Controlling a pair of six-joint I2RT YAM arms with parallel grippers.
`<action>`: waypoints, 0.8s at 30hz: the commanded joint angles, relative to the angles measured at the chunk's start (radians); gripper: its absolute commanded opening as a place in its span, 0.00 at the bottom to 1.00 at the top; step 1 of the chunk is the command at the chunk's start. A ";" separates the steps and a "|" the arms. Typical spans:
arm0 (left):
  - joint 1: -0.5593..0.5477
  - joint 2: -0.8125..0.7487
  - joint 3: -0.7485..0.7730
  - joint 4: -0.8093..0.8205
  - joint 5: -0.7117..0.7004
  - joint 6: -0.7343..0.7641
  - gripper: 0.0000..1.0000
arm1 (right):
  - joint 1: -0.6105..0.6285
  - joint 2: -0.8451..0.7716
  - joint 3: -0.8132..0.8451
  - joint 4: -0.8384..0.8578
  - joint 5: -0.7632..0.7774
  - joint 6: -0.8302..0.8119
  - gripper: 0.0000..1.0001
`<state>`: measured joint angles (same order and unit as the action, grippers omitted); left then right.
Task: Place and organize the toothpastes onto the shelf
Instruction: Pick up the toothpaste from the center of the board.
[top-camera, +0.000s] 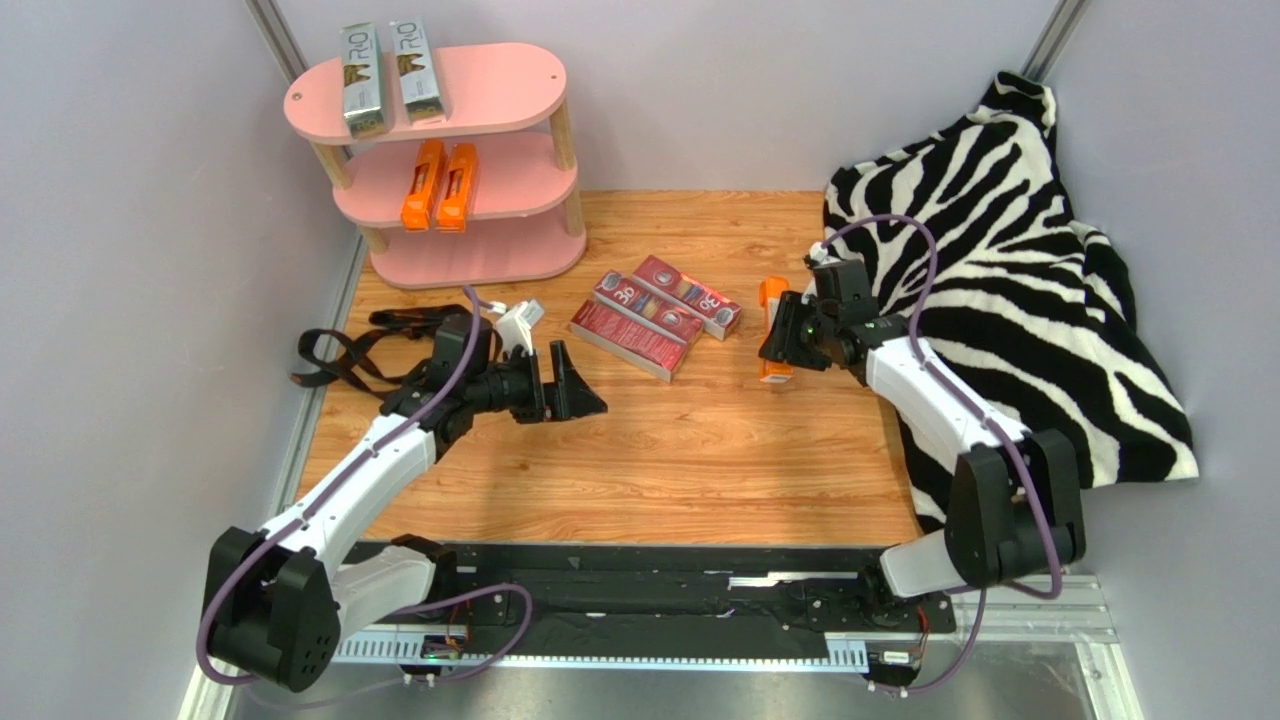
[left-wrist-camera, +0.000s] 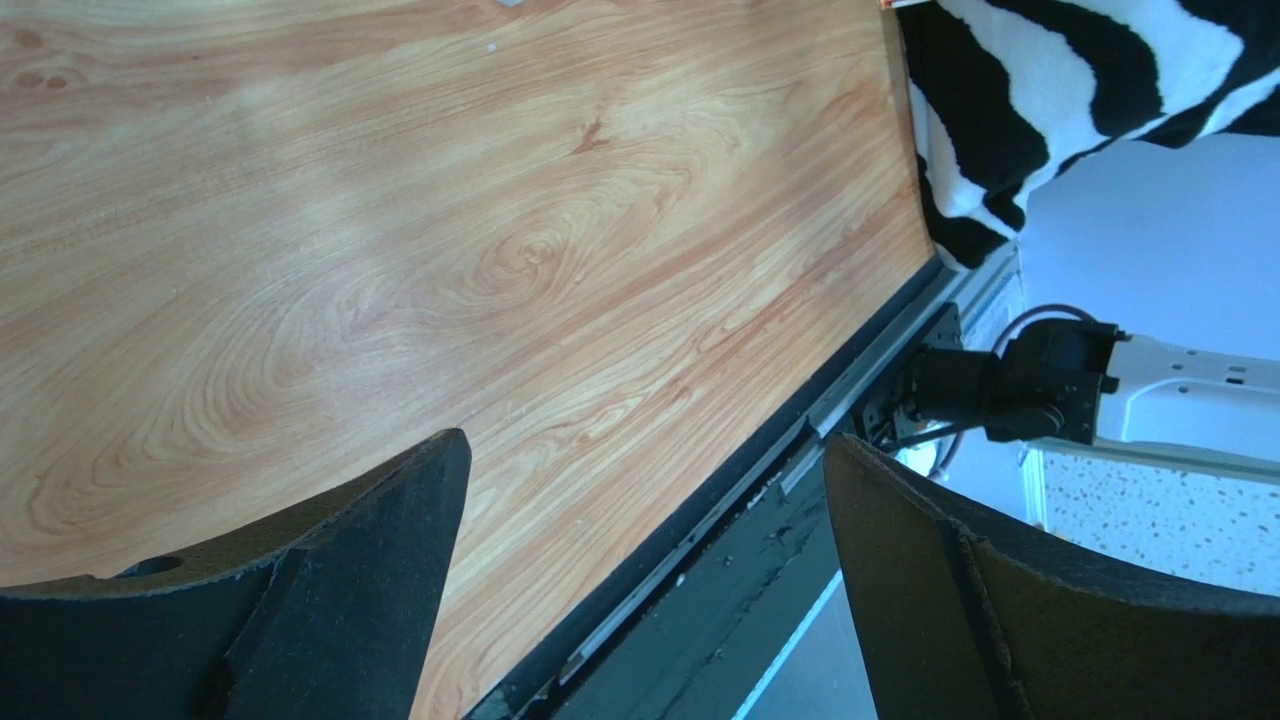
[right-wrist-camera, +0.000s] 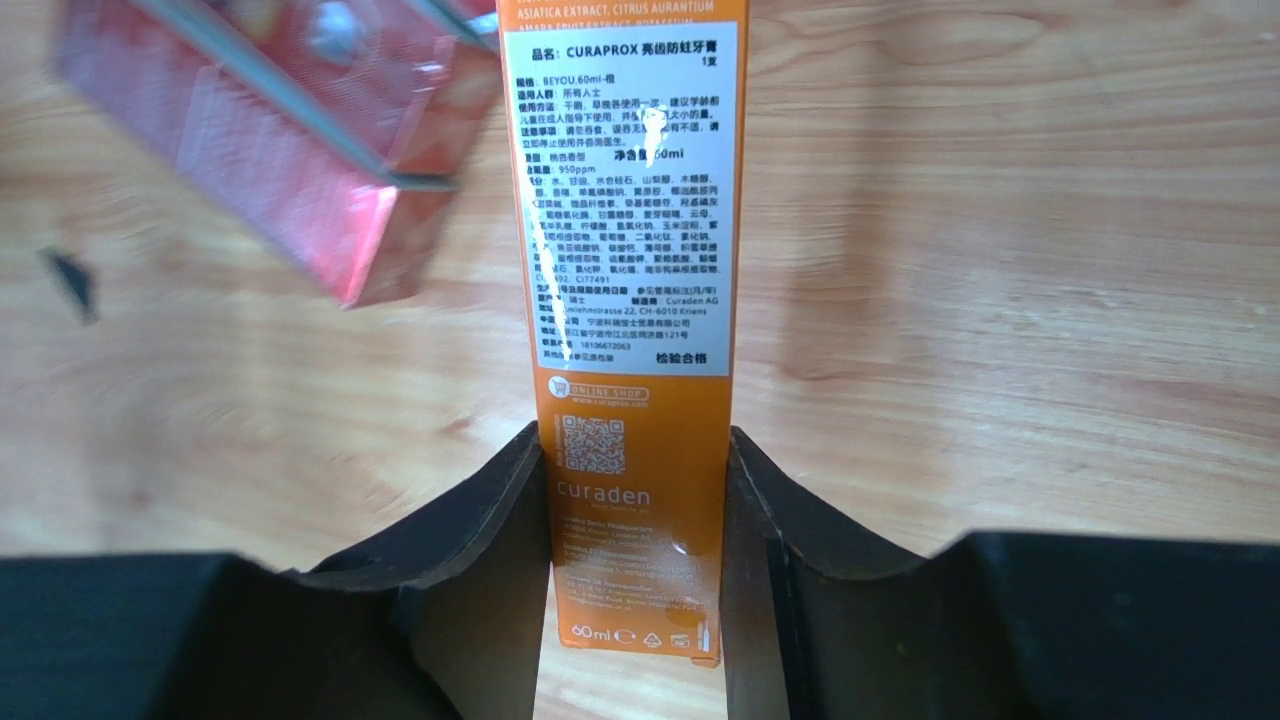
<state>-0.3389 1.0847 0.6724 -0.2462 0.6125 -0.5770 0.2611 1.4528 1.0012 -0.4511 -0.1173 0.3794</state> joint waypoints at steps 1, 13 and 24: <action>-0.005 -0.068 0.050 0.008 0.041 0.025 0.96 | 0.001 -0.132 -0.019 0.003 -0.215 -0.014 0.33; -0.012 -0.149 0.035 0.159 0.170 -0.015 0.97 | 0.047 -0.265 -0.128 0.146 -0.817 0.067 0.33; -0.121 -0.056 0.041 0.393 0.156 -0.093 0.97 | 0.187 -0.391 -0.196 0.325 -0.967 0.197 0.35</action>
<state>-0.4274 0.9939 0.6930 -0.0647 0.7513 -0.6044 0.4080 1.1080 0.8120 -0.2623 -0.9886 0.5041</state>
